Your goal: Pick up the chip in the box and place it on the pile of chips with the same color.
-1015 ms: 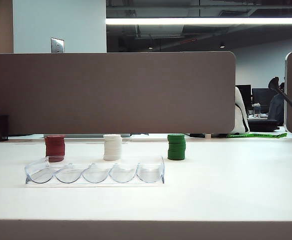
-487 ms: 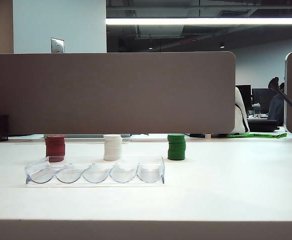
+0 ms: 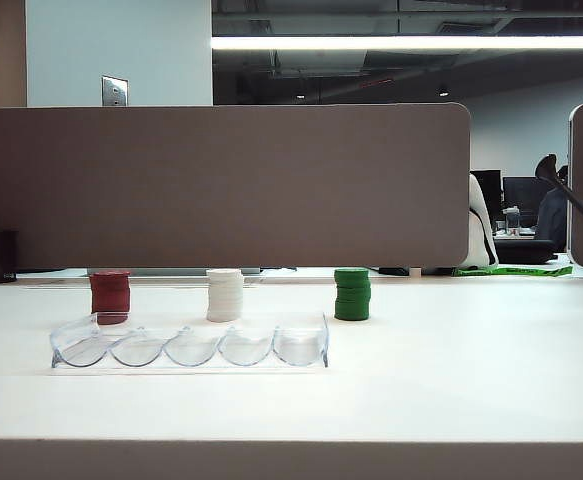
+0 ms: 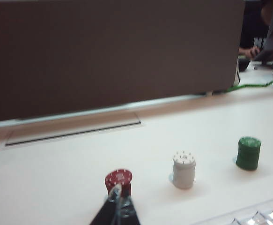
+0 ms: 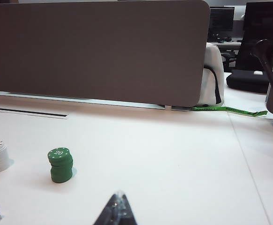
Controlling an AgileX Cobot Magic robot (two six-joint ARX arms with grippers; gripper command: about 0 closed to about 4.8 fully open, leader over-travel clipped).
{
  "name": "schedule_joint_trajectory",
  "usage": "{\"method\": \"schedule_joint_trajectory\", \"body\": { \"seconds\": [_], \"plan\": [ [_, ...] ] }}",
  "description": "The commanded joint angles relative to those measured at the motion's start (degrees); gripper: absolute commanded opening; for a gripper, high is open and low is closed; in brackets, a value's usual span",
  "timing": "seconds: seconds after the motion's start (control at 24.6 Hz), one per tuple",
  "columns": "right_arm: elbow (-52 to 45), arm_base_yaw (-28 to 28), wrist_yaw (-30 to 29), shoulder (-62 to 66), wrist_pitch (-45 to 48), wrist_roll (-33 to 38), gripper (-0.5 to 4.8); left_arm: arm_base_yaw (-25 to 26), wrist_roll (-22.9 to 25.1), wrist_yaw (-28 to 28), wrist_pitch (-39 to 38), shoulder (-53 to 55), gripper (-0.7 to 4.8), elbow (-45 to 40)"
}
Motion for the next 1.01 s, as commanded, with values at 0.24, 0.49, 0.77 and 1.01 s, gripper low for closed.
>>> {"method": "schedule_joint_trajectory", "body": {
  "seconds": [0.24,0.49,0.77,1.01],
  "plan": [
    [0.1,-0.1,0.0,0.0,1.9,-0.8,-0.06,0.3,-0.4,-1.0,-10.4,-10.0,-0.06,0.1],
    [0.1,-1.7,2.7,0.0,2.4,-1.2,-0.06,0.4,-0.4,-1.0,-12.1,-10.0,-0.06,0.0],
    [-0.1,-2.5,2.2,0.0,2.8,-1.9,-0.06,0.4,-0.2,1.8,-5.5,-10.0,-0.06,-4.6],
    [-4.2,-2.5,0.0,0.0,8.2,-1.1,-0.06,0.4,2.9,1.3,-8.7,-10.1,-0.06,-4.7]
  ]
}}
